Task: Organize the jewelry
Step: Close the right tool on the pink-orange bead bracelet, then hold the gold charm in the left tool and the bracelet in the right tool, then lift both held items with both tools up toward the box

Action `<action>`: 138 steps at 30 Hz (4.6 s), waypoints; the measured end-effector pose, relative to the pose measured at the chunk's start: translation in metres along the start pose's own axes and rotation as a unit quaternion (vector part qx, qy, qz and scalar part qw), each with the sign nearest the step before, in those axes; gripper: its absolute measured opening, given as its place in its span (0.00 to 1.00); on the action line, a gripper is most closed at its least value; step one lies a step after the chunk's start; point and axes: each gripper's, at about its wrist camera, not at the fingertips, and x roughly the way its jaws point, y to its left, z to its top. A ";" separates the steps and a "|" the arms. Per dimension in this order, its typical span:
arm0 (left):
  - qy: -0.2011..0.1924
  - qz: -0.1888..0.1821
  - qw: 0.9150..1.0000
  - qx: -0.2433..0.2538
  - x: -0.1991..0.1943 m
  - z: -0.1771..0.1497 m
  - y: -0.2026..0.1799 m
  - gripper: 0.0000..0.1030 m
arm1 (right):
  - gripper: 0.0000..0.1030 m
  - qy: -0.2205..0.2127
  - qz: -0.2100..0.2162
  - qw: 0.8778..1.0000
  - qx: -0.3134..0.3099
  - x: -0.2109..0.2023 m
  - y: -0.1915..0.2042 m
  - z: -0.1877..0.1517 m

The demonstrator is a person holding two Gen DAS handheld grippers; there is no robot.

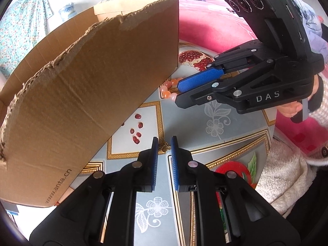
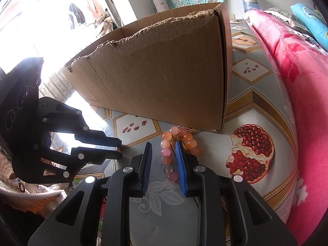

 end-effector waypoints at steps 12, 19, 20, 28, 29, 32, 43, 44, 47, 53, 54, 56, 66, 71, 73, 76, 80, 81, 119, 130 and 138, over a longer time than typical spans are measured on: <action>-0.016 0.024 0.999 -0.041 -0.008 -0.012 -0.006 0.11 | 0.23 0.000 -0.009 1.000 -0.007 0.002 0.003 0.002; -0.026 0.031 0.998 -0.052 -0.018 -0.016 0.001 0.11 | 0.23 0.003 -0.012 1.000 -0.007 0.003 0.004 0.003; -0.028 0.032 0.998 -0.054 -0.019 -0.016 0.001 0.11 | 0.23 0.004 -0.013 1.000 -0.006 0.003 0.004 0.003; -0.036 0.034 0.996 -0.077 -0.021 -0.023 0.008 0.11 | 0.23 0.016 -0.035 0.999 -0.013 0.007 0.012 0.009; -0.037 0.034 0.996 -0.080 -0.022 -0.024 0.010 0.11 | 0.23 0.018 -0.037 0.999 -0.014 0.008 0.013 0.010; -0.038 0.036 0.995 -0.085 -0.022 -0.026 0.012 0.11 | 0.23 0.023 -0.046 0.998 -0.020 0.011 0.017 0.013; -0.045 0.036 0.994 -0.098 -0.020 -0.028 0.019 0.11 | 0.12 0.038 -0.086 0.995 -0.022 0.017 0.023 0.018; -0.046 0.036 0.993 -0.098 -0.020 -0.029 0.019 0.11 | 0.11 0.038 -0.088 0.995 -0.022 0.017 0.023 0.017; -0.047 0.036 0.993 -0.100 -0.020 -0.030 0.019 0.11 | 0.10 0.038 -0.095 0.995 -0.020 0.017 0.024 0.017; -0.051 0.036 0.993 -0.105 -0.022 -0.032 0.020 0.11 | 0.09 0.038 -0.090 0.995 -0.012 0.017 0.028 0.017; -0.051 0.036 0.992 -0.105 -0.022 -0.032 0.020 0.11 | 0.09 0.038 -0.085 0.996 -0.008 0.017 0.028 0.017; -0.052 0.036 0.992 -0.105 -0.022 -0.032 0.020 0.11 | 0.09 0.033 -0.075 0.997 0.001 0.015 0.027 0.017; -0.056 0.038 0.991 -0.112 -0.023 -0.033 0.021 0.11 | 0.09 0.027 -0.027 0.999 0.027 0.013 0.024 0.013; -0.055 0.037 0.991 -0.113 -0.023 -0.035 0.022 0.11 | 0.10 0.032 -0.032 0.999 0.021 0.014 0.027 0.012; -0.056 0.036 0.991 -0.114 -0.023 -0.035 0.022 0.11 | 0.10 0.034 -0.036 0.999 0.018 0.015 0.026 0.013; -0.056 0.035 0.991 -0.114 -0.023 -0.035 0.022 0.11 | 0.10 0.036 -0.039 0.998 0.014 0.019 0.031 0.015; -0.056 0.034 0.991 -0.116 -0.023 -0.036 0.023 0.11 | 0.10 0.039 -0.048 0.998 0.003 0.022 0.037 0.016; -0.056 0.034 0.991 -0.115 -0.022 -0.036 0.023 0.11 | 0.10 0.040 -0.051 0.998 -0.001 0.023 0.038 0.017; -0.093 0.033 0.987 -0.128 -0.068 -0.025 0.026 0.11 | 0.09 -0.012 -0.025 0.998 0.059 -0.013 0.031 0.024; -0.168 -0.006 0.977 -0.131 -0.157 0.007 0.045 0.11 | 0.09 -0.094 0.043 0.992 0.074 -0.088 0.047 0.053; -0.139 -0.039 0.972 -0.185 -0.153 0.045 0.101 0.11 | 0.09 -0.123 0.049 0.991 0.020 -0.107 0.058 0.117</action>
